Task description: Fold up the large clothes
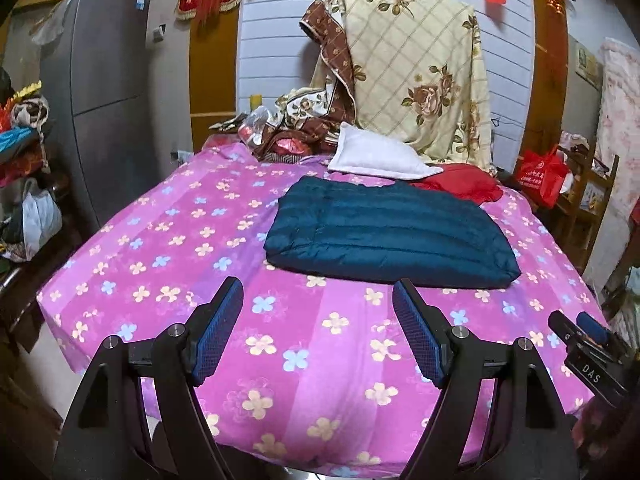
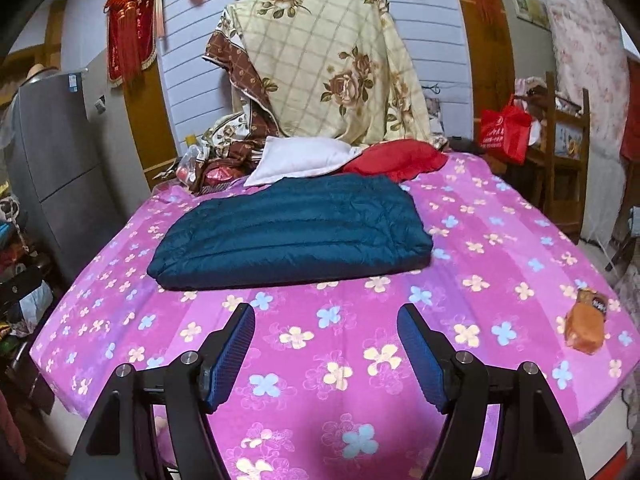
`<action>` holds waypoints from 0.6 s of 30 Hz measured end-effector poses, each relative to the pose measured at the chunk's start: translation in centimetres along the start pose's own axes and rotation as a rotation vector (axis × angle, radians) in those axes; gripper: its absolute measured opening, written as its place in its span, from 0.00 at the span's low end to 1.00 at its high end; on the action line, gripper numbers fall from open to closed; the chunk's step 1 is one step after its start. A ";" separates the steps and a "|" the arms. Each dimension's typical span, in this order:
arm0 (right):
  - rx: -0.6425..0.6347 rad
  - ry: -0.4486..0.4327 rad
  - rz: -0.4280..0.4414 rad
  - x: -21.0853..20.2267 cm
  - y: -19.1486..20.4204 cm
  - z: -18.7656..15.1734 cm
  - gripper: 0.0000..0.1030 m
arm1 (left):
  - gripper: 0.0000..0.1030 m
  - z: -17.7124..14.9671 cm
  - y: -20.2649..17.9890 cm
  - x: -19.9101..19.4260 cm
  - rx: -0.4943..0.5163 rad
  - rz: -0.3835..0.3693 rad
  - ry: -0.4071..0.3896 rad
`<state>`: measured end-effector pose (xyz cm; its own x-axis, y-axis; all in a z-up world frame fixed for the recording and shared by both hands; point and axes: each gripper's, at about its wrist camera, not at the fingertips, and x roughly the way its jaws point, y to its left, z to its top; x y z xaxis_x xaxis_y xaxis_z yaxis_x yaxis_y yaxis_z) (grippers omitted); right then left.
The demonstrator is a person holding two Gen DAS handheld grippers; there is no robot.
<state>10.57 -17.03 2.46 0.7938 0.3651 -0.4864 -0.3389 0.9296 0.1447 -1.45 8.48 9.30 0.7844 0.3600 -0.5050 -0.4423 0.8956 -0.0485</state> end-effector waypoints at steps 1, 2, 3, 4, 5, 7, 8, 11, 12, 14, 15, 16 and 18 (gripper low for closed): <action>0.000 -0.001 -0.005 0.0 0.0 0.1 0.69 | 0.76 0.0 -0.1 0.0 0.005 0.002 -0.003; 0.001 -0.002 -0.011 0.0 0.0 0.1 0.69 | 0.76 0.0 -0.1 -0.1 0.009 0.002 -0.004; 0.002 0.001 -0.015 0.0 0.0 0.1 0.69 | 0.76 0.0 -0.2 -0.1 0.012 0.003 -0.004; 0.003 0.005 -0.019 0.1 -0.1 0.1 0.70 | 0.76 -0.1 -0.2 0.0 0.014 0.006 -0.003; 0.004 0.008 -0.024 0.2 -0.1 0.1 0.70 | 0.76 -0.1 -0.2 0.1 0.016 0.008 -0.001; 0.001 0.009 -0.033 0.2 -0.1 0.1 0.69 | 0.76 -0.1 -0.3 0.3 0.019 0.014 0.000; -0.002 0.008 -0.040 0.3 0.0 0.0 0.70 | 0.76 -0.2 -0.3 0.3 0.022 0.020 -0.001; -0.014 0.003 -0.057 0.2 0.1 0.0 0.70 | 0.76 -0.4 -0.4 0.4 0.029 0.031 0.002; -0.018 0.000 -0.064 0.2 0.2 0.0 0.70 | 0.76 -0.4 -0.3 0.5 0.029 0.031 0.004; -0.029 -0.006 -0.077 0.0 0.4 0.0 0.70 | 0.76 -0.4 -0.4 0.5 0.028 0.033 0.006; -0.036 -0.011 -0.085 -0.1 0.6 -0.1 0.69 | 0.76 -0.4 -0.3 0.5 0.030 0.032 0.006; -0.042 -0.014 -0.092 -0.1 0.7 -0.1 0.70 | 0.76 -0.5 -0.4 0.5 0.033 0.033 0.007; -0.056 -0.023 -0.105 -0.3 0.9 0.0 0.70 | 0.76 -0.6 -0.4 0.5 0.034 0.029 0.009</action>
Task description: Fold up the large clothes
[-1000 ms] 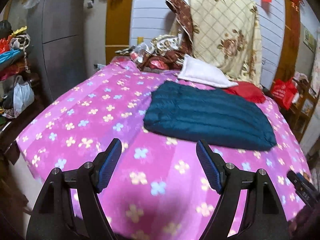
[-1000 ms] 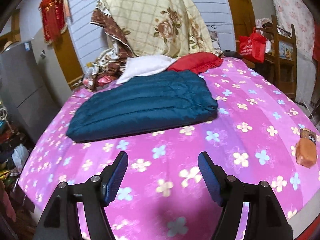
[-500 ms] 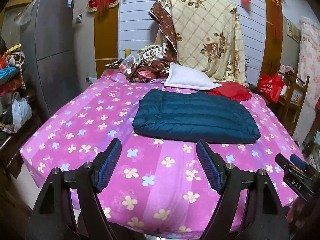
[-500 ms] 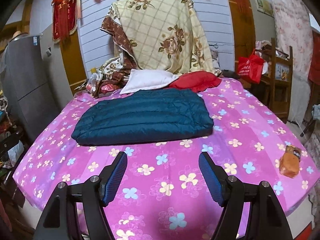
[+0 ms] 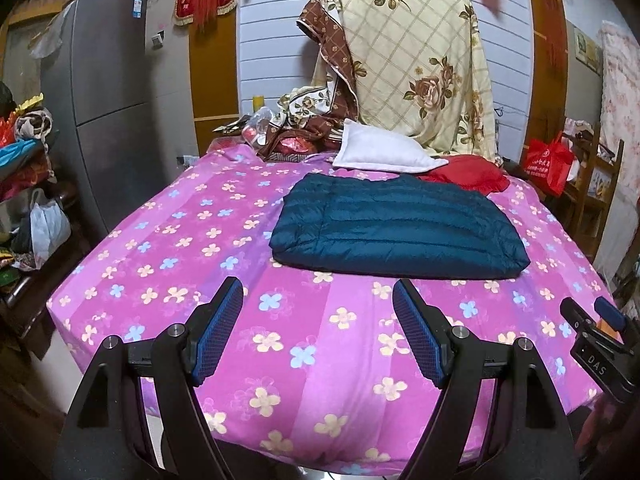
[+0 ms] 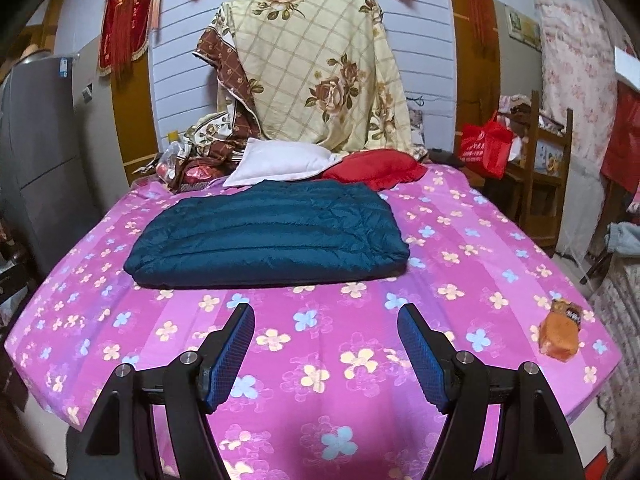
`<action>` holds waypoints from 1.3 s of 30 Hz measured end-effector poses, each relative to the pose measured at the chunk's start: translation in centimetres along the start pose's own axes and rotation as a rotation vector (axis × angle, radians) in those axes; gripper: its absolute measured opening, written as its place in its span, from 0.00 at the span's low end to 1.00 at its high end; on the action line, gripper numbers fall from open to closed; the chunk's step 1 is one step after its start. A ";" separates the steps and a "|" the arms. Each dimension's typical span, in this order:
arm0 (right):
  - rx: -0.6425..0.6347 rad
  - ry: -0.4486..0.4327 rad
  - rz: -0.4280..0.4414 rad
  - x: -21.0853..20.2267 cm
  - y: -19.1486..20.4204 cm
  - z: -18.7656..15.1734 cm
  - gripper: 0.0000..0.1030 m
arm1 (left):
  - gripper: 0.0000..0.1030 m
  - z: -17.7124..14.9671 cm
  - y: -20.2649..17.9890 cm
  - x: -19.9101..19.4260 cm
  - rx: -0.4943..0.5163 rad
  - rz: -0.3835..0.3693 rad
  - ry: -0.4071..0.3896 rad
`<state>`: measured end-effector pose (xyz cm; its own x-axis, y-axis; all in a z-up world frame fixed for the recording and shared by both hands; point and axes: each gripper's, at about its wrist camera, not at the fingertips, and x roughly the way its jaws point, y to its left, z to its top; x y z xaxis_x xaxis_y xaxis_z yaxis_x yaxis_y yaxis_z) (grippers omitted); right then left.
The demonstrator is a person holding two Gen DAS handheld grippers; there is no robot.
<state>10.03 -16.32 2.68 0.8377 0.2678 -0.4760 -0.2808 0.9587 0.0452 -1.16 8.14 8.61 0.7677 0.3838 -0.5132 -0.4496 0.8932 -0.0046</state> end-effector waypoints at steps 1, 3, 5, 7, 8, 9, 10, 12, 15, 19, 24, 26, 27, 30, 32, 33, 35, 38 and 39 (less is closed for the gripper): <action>-0.004 -0.002 -0.003 -0.1 0.1 0.0 0.70 | 0.76 -0.1 0.0 0.0 0.002 -0.002 0.000; -0.008 -0.001 -0.009 -0.1 0.1 0.0 0.70 | 0.76 -0.1 -0.1 0.0 0.005 -0.004 0.002; -0.008 0.005 -0.010 0.0 0.2 0.0 0.70 | 0.76 -0.2 -0.1 0.0 0.007 -0.007 -0.001; -0.005 0.013 -0.013 0.1 0.2 -0.1 0.70 | 0.76 -0.3 -0.1 -0.1 0.009 -0.006 -0.002; -0.003 0.017 -0.015 0.1 0.1 -0.1 0.70 | 0.76 -0.3 -0.1 0.0 0.008 -0.007 0.001; 0.000 0.020 -0.017 0.2 0.1 -0.2 0.70 | 0.76 -0.3 -0.1 0.0 0.008 -0.009 0.004; 0.001 0.021 -0.019 0.2 0.0 -0.2 0.70 | 0.76 -0.4 -0.1 -0.1 0.007 -0.008 0.005; -0.001 0.023 -0.021 0.2 0.2 -0.2 0.70 | 0.76 -0.4 -0.2 -0.1 0.007 -0.008 0.009; -0.006 0.029 -0.030 0.3 0.3 -0.2 0.70 | 0.76 -0.5 -0.3 0.1 0.011 -0.014 0.019; -0.010 0.038 -0.030 0.5 0.6 -0.4 0.70 | 0.76 -0.6 -0.4 0.4 0.017 -0.017 0.031; -0.009 0.041 -0.031 0.6 0.6 -0.5 0.70 | 0.76 -0.7 -0.5 0.6 0.017 -0.017 0.037; -0.008 0.042 -0.030 0.6 0.6 -0.5 0.70 | 0.76 -0.7 -0.5 0.6 0.016 -0.019 0.038; -0.008 0.045 -0.031 0.6 0.6 -0.6 0.70 | 0.76 -0.7 -0.5 0.6 0.016 -0.019 0.038; -0.008 0.048 -0.036 0.7 0.6 -0.9 0.70 | 0.76 -0.7 -0.6 0.5 0.017 -0.017 0.036; -0.006 0.049 -0.036 0.8 0.5 -0.9 0.70 | 0.76 -0.7 -0.6 0.5 0.015 -0.017 0.035; -0.005 0.051 -0.037 0.8 0.5 -0.9 0.70 | 0.76 -0.7 -0.5 0.6 0.015 -0.017 0.036; -0.004 0.053 -0.039 0.9 0.5 -1.0 0.70 | 0.76 -0.7 -0.5 0.6 0.016 -0.017 0.040; -0.002 0.057 -0.042 1.0 0.5 -1.1 0.70 | 0.76 -1.0 -0.6 0.7 0.014 -0.015 0.045; -0.001 0.058 -0.043 1.0 0.5 -1.1 0.70 | 0.76 -1.0 -0.6 0.7 0.012 -0.015 0.045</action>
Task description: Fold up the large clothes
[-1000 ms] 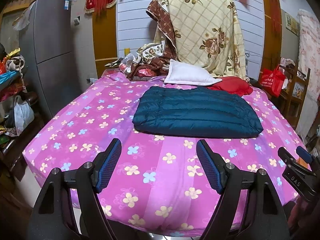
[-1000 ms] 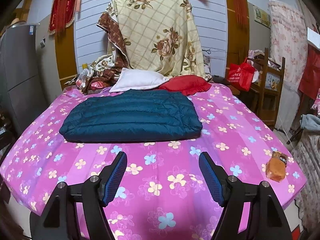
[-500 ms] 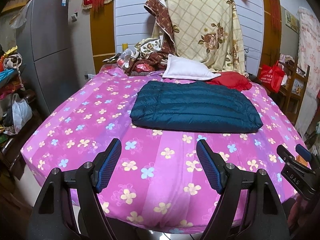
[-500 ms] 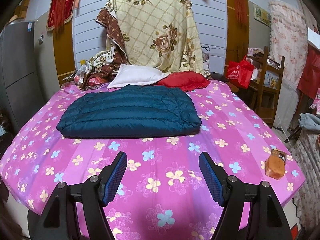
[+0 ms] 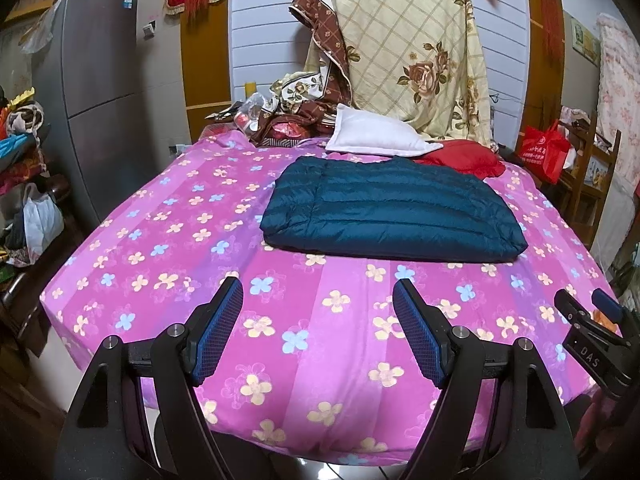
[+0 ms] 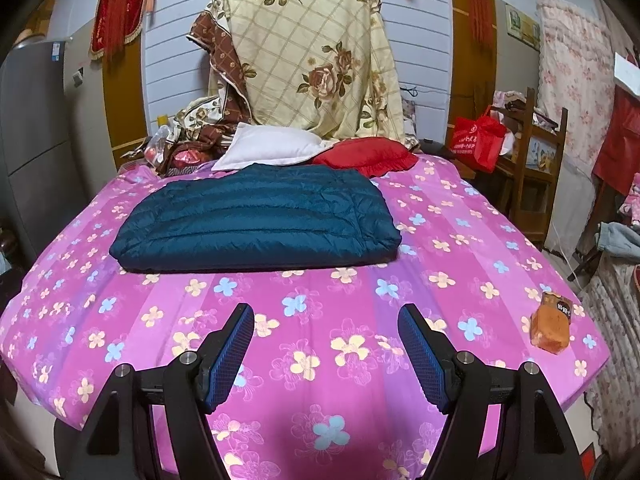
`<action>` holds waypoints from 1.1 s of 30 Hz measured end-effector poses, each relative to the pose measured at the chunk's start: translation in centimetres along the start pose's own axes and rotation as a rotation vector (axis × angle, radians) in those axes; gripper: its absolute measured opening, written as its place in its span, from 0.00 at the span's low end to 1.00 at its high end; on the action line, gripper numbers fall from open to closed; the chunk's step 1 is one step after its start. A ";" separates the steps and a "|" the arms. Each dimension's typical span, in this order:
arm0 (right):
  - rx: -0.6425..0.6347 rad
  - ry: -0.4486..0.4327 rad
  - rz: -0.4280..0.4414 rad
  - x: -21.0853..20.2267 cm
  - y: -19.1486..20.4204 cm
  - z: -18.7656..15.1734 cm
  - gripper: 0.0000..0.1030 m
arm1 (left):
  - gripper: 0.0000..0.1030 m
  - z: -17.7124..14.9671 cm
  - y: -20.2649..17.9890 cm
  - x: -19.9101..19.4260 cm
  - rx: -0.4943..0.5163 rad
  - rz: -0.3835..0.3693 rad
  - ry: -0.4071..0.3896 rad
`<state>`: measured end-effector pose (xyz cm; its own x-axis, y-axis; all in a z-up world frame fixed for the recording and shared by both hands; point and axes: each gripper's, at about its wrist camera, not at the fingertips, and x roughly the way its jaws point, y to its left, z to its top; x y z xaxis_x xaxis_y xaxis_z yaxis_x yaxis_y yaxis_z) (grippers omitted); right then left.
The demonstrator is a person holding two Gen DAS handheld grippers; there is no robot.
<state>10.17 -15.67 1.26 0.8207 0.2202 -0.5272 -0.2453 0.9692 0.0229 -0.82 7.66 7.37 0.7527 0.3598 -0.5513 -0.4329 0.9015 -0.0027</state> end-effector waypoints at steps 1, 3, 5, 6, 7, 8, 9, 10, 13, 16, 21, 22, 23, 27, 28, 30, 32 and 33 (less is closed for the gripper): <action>0.001 0.001 -0.001 0.0 0.0 0.0 0.70 | 0.76 0.0 0.0 0.0 -0.002 0.001 -0.001; 0.000 0.001 -0.002 -0.1 0.1 0.0 0.70 | 0.76 -0.4 0.0 0.2 -0.002 0.000 -0.003; -0.001 0.002 -0.003 -0.1 0.1 0.0 0.70 | 0.76 -0.4 0.0 0.2 -0.004 0.002 -0.009; 0.000 0.001 -0.001 -0.1 0.1 0.0 0.70 | 0.76 -0.5 0.1 0.1 -0.005 0.002 -0.012; 0.000 0.001 -0.001 0.0 0.1 0.1 0.70 | 0.76 -0.5 0.1 0.1 -0.006 0.003 -0.015; -0.001 0.001 -0.001 -0.1 0.1 0.0 0.70 | 0.76 -0.5 0.2 0.1 -0.007 0.004 -0.017; -0.001 0.000 -0.002 -0.1 0.1 0.0 0.70 | 0.76 -0.5 0.3 0.1 -0.008 0.005 -0.021; -0.002 0.000 -0.001 -0.1 0.1 0.1 0.70 | 0.76 -0.5 0.4 0.0 -0.010 0.006 -0.023; -0.002 0.001 -0.001 -0.1 0.2 0.1 0.70 | 0.76 -0.5 0.4 -0.1 -0.012 0.007 -0.030; -0.004 -0.003 -0.001 -0.1 0.3 0.1 0.70 | 0.76 -0.5 0.4 -0.1 -0.011 0.006 -0.032; -0.018 -0.009 0.001 -0.3 0.5 0.2 0.70 | 0.76 -0.4 0.4 -0.4 -0.005 0.007 -0.053; -0.022 -0.010 0.002 -0.4 0.5 0.2 0.70 | 0.76 -0.4 0.4 -0.6 -0.003 0.008 -0.061; -0.025 -0.012 0.002 -0.5 0.7 0.3 0.70 | 0.76 -0.4 0.4 -0.7 -0.002 0.012 -0.070; -0.033 -0.014 0.006 -0.6 0.9 0.4 0.70 | 0.76 -0.3 0.4 -1.3 0.000 0.025 -0.115; -0.034 -0.013 0.007 -0.6 0.9 0.4 0.70 | 0.76 -0.2 0.3 -1.5 0.007 0.035 -0.130; -0.039 -0.010 0.008 -0.6 1.0 0.5 0.70 | 0.76 -0.3 0.1 -1.8 0.023 0.050 -0.166; -0.045 -0.011 0.007 -0.7 1.1 0.7 0.70 | 0.78 -0.3 -0.2 -2.5 0.048 0.075 -0.209; -0.047 -0.021 0.007 -0.9 1.1 0.7 0.70 | 0.78 -0.3 -0.2 -2.7 0.056 0.091 -0.220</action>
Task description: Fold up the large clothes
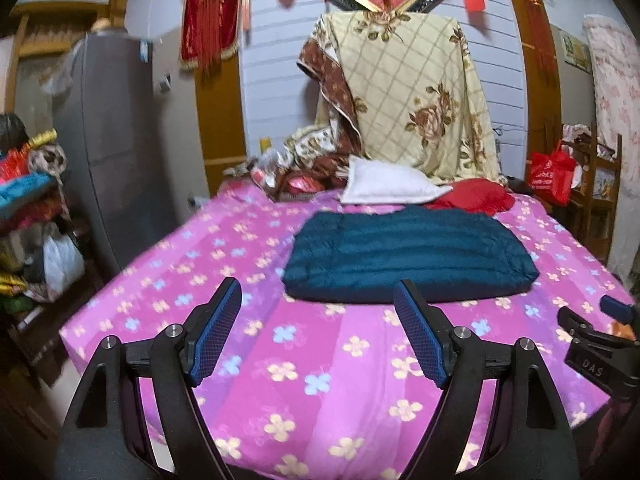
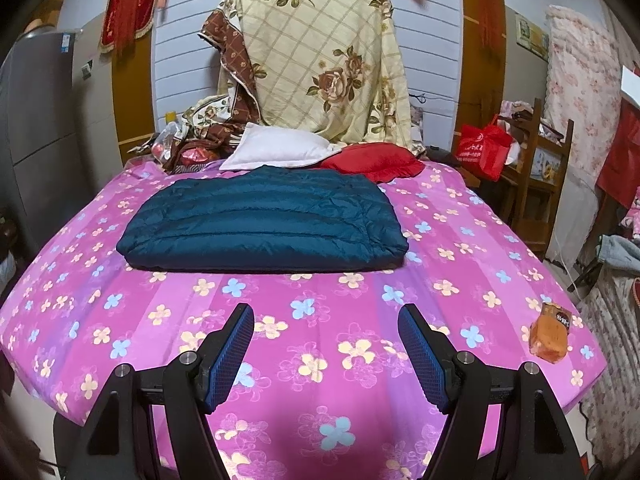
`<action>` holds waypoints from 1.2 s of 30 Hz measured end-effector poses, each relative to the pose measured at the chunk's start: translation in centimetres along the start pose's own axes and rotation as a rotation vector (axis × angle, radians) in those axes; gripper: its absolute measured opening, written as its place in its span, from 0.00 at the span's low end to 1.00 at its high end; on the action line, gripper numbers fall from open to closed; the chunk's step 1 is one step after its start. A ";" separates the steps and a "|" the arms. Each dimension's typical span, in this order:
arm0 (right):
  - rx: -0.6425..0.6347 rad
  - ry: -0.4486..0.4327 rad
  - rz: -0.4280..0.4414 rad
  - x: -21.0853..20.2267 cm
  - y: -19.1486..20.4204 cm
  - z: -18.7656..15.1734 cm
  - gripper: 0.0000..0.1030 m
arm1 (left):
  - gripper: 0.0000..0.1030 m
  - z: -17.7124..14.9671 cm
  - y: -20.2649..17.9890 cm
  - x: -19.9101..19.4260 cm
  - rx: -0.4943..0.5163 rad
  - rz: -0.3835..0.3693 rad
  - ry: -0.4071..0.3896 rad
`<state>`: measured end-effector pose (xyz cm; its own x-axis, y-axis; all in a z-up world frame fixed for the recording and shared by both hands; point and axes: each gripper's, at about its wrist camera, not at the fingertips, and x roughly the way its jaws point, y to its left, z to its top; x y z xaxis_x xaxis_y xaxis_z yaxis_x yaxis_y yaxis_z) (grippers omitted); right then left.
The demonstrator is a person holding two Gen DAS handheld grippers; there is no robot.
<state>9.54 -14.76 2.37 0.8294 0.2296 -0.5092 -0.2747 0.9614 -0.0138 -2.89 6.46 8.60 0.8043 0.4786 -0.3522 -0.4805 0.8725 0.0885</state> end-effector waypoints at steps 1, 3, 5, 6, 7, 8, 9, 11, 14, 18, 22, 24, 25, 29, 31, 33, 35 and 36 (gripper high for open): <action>0.000 -0.008 -0.001 -0.1 0.1 0.1 0.70 | 0.80 0.0 -0.1 -0.3 0.010 0.015 -0.017; 0.010 -0.017 -0.003 -0.1 0.1 0.2 0.70 | 0.81 0.0 0.0 -1.0 0.021 0.025 -0.064; 0.026 -0.004 0.014 0.1 0.0 0.2 0.70 | 0.82 0.1 0.4 -1.5 0.007 0.034 -0.094; 0.028 0.004 0.021 0.2 0.0 0.1 0.70 | 0.82 0.1 0.7 -1.9 -0.005 0.032 -0.119; 0.025 0.006 0.023 0.2 0.1 0.1 0.70 | 0.85 0.0 0.8 -2.2 -0.014 0.033 -0.141; 0.018 0.001 0.021 0.0 0.2 0.1 0.70 | 0.90 -0.1 1.0 -2.5 -0.026 0.041 -0.165; 0.012 -0.007 0.016 -0.1 0.3 0.1 0.70 | 0.91 0.0 1.0 -2.6 -0.031 0.049 -0.176; 0.006 -0.016 0.007 -0.3 0.4 0.2 0.70 | 0.91 0.1 0.9 -2.6 -0.015 0.036 -0.161; 0.006 -0.020 0.018 -0.6 0.4 0.3 0.70 | 0.91 0.3 0.9 -2.5 -0.010 0.018 -0.148; -0.001 -0.025 0.010 -0.7 0.6 0.4 0.70 | 0.91 0.4 0.9 -2.2 -0.024 -0.020 -0.111; -0.001 -0.010 0.020 -0.6 0.6 0.3 0.70 | 0.91 0.2 0.7 -2.1 -0.019 -0.044 -0.077; -0.007 -0.008 0.020 -0.6 0.7 0.3 0.70 | 0.91 0.2 0.5 -2.1 -0.019 -0.062 -0.064; -0.009 -0.008 0.021 -0.7 0.8 0.3 0.70 | 0.91 0.3 0.5 -2.0 -0.020 -0.072 -0.054; -0.021 -0.015 0.019 -0.8 1.0 0.2 0.70 | 0.91 0.2 0.5 -1.8 -0.044 -0.097 -0.027; -0.023 -0.007 0.020 -0.6 1.1 0.1 0.70 | 0.91 0.1 0.4 -1.4 -0.049 -0.103 -0.008; -0.021 0.000 0.024 -0.5 1.1 0.0 0.71 | 0.91 0.0 0.4 -0.9 -0.052 -0.114 0.018; -0.026 0.005 0.022 -0.4 1.2 0.0 0.71 | 0.91 -0.2 0.4 -0.4 -0.055 -0.131 0.045; -0.028 0.006 0.020 -0.3 1.2 -0.1 0.71 | 0.91 -0.3 0.5 -0.3 -0.058 -0.134 0.053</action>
<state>8.90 -13.67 2.46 0.8207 0.2482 -0.5146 -0.3050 0.9520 -0.0273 -3.43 6.73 8.47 0.8437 0.3508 -0.4063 -0.3906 0.9204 -0.0163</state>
